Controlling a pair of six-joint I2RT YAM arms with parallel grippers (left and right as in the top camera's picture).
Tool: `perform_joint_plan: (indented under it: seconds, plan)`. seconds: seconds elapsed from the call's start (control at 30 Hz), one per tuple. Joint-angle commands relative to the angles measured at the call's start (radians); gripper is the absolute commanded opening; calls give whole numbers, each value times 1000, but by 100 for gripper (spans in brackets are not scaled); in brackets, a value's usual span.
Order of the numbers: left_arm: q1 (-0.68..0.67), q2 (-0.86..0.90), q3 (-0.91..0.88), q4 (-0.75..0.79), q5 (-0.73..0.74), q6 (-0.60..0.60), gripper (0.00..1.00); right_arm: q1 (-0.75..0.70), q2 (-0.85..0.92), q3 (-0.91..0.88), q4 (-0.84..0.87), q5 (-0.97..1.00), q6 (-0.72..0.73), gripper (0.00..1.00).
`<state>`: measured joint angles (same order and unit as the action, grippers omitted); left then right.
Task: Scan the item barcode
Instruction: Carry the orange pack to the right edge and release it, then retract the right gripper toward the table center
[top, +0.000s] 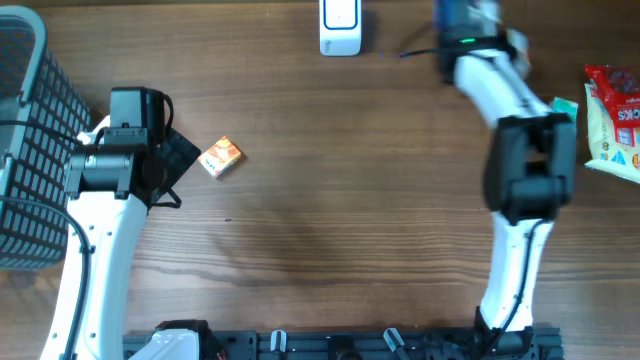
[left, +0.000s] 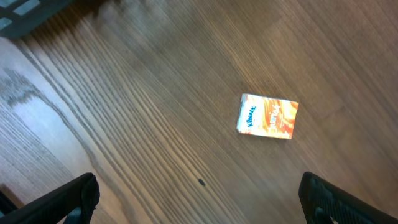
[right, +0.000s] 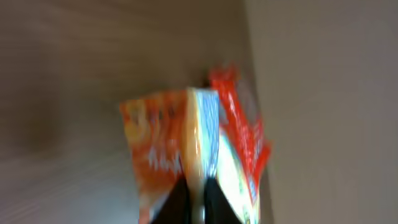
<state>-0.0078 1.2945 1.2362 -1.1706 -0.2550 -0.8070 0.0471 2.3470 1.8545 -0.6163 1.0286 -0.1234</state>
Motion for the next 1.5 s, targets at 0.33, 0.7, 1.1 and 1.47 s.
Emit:
perform_joint_plan:
  seconds: [0.33, 0.7, 1.1, 1.47]
  plan:
    - [6, 3, -2, 0, 4, -13, 100, -253, -13, 0, -232, -109, 414, 20]
    - [6, 3, -2, 0, 4, -13, 100, -251, -79, 0, -230, -150, 338, 100]
    - [6, 3, -2, 0, 4, -13, 100, -164, -427, 0, -175, -1381, 336, 100]
    - [6, 3, -2, 0, 4, -13, 100, 216, -344, -4, -136, -1550, 533, 100]
